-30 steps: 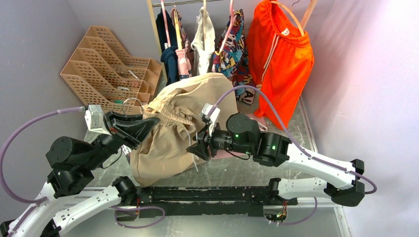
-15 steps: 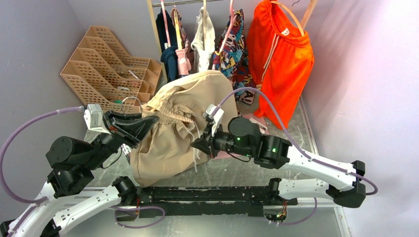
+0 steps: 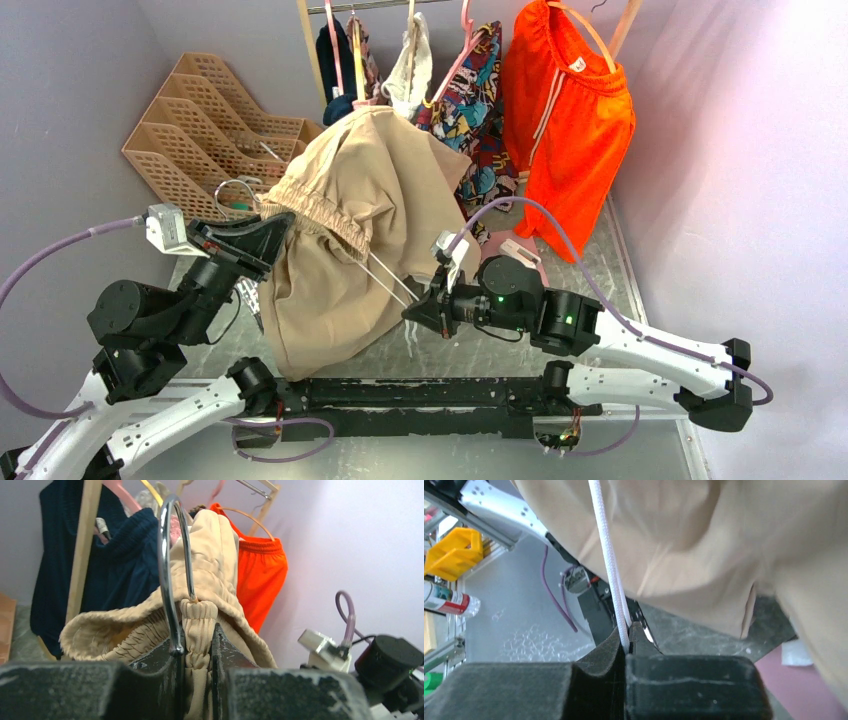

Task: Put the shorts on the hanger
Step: Adjust the shorts on the hanger.

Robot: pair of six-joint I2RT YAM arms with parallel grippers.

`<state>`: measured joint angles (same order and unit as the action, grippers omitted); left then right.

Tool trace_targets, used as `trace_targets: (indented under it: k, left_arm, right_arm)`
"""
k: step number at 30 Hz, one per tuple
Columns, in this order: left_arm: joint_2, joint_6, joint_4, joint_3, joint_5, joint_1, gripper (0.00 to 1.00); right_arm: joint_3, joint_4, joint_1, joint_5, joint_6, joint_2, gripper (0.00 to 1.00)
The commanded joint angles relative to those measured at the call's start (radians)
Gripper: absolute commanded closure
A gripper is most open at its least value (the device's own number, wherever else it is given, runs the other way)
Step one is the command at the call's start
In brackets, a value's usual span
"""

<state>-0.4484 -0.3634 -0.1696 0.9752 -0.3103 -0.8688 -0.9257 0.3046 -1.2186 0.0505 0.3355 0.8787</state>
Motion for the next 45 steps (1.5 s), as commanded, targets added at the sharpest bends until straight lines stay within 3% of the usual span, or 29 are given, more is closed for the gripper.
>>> trace_targets:
  k: [1,15,22,26,34,42,45]
  left_arm:
    - [0.019,0.013,0.160,0.069,-0.161,0.002,0.93]
    - [-0.024,0.084,0.210,0.153,-0.160,0.001,0.93]
    - [-0.061,0.130,0.229,0.225,-0.148,0.002,0.93]
    - [-0.072,0.151,0.232,0.247,-0.144,0.002,0.93]
    - [-0.076,0.184,0.223,0.279,-0.145,0.002,0.93]
    - [-0.066,0.175,0.170,0.248,-0.051,0.002,0.93]
    - [-0.067,0.173,0.147,0.241,-0.009,0.002,0.93]
  right_arm:
    - [0.059,0.043,-0.002,0.054,0.047,-0.034,1.00]
    - [0.122,0.087,-0.043,0.060,0.021,0.013,1.00]
    - [0.125,0.085,-0.250,-0.011,0.003,0.183,1.00]
    - [0.144,0.045,-0.301,-0.002,-0.001,0.254,1.00]
    - [0.200,-0.013,-0.325,0.028,0.012,0.283,1.00]
    - [0.117,0.031,-0.332,-0.023,-0.033,0.214,1.00]
    - [0.062,0.069,-0.331,-0.045,-0.036,0.210,0.73]
